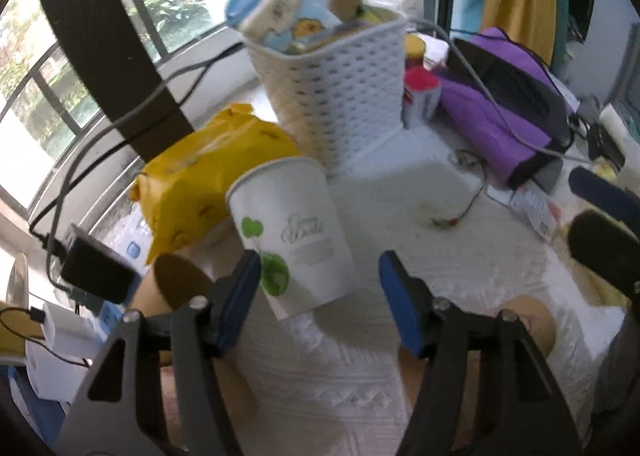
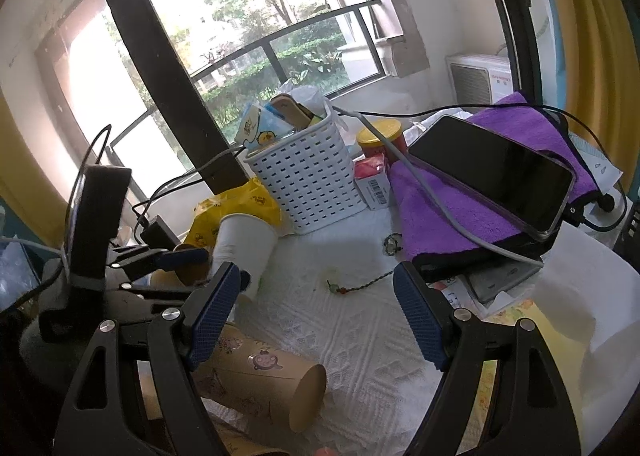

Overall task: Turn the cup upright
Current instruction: 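Close the left tool on the white paper cup's body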

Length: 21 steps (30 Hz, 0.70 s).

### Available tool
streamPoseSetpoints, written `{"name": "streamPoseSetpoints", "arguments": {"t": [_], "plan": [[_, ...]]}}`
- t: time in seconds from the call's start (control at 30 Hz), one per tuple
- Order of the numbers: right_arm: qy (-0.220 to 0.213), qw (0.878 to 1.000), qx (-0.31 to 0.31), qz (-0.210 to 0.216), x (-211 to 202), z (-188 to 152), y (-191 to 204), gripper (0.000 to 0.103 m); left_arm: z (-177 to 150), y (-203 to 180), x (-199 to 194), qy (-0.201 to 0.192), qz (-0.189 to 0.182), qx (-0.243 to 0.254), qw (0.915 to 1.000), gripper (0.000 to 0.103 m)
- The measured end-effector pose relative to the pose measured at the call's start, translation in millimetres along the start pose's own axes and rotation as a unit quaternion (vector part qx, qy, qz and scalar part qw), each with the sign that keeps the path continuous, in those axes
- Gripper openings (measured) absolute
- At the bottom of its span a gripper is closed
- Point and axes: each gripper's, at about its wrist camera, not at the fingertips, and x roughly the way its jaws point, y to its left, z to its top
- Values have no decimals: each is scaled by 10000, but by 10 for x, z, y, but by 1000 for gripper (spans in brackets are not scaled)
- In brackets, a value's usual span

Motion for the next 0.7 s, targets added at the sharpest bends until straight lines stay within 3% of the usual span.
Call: {"name": "streamPoseSetpoints", "arguments": {"t": [0.4, 0.7], "plan": [[-32, 10000, 38, 82, -36, -8, -4, 82, 49, 187, 271, 358, -30, -361, 9987, 60], [-68, 9999, -105, 33, -95, -18, 75, 82, -35, 234, -40, -3, -115, -429, 9990, 59]]}}
